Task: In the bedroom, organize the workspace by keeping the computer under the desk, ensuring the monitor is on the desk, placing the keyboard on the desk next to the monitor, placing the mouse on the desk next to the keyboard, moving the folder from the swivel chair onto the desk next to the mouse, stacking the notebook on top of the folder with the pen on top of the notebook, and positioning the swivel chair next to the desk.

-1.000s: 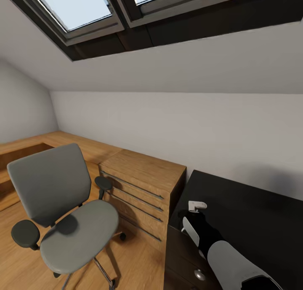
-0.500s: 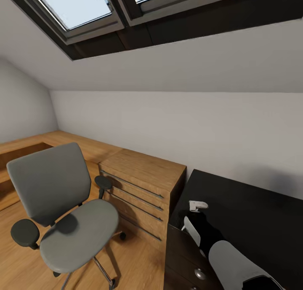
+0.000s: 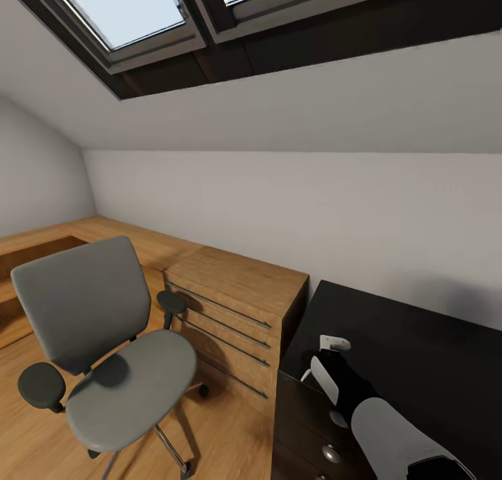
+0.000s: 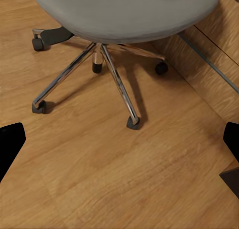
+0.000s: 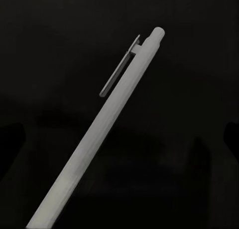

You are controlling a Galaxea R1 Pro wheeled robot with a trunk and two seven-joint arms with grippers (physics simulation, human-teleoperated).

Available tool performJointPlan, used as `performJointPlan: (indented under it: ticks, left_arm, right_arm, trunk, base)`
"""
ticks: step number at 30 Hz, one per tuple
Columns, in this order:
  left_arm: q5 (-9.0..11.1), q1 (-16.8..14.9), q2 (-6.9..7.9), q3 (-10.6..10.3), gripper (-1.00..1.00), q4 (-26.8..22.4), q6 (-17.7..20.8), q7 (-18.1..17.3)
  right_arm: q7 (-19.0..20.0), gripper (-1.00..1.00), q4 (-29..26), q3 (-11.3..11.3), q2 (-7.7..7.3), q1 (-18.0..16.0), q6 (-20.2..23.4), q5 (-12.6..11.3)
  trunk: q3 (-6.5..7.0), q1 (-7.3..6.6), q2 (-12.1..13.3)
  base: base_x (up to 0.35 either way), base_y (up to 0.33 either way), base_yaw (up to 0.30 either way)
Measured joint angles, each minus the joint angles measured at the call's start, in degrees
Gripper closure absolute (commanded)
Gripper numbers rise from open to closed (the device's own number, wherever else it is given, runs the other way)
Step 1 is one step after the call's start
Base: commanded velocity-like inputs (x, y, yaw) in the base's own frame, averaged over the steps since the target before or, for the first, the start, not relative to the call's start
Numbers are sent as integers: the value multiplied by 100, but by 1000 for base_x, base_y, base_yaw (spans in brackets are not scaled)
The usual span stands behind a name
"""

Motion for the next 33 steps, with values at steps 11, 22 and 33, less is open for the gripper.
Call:
performJointPlan:
  ticks: [11, 22, 33]
  left_arm:
    - [0, 0, 0, 9, -100, 0, 0, 9]
    - [0, 0, 0, 11, -100, 0, 0, 9]
    - [0, 0, 0, 10, -100, 1, 0, 9]
  right_arm:
    - [-4, -100, -7, 2, 0, -2, 101, -22]
    - [-9, -100, -84, 4, 2, -3, 115, -3]
    - [-20, 100, -90, 5, 2, -3, 125, -7]
  trunk:
    - [-52, 65, -120]
    - [-107, 131, -242]
    - [-107, 131, -242]
  base:
    - [0, 0, 0]
    - [0, 0, 0]
    - [0, 0, 0]
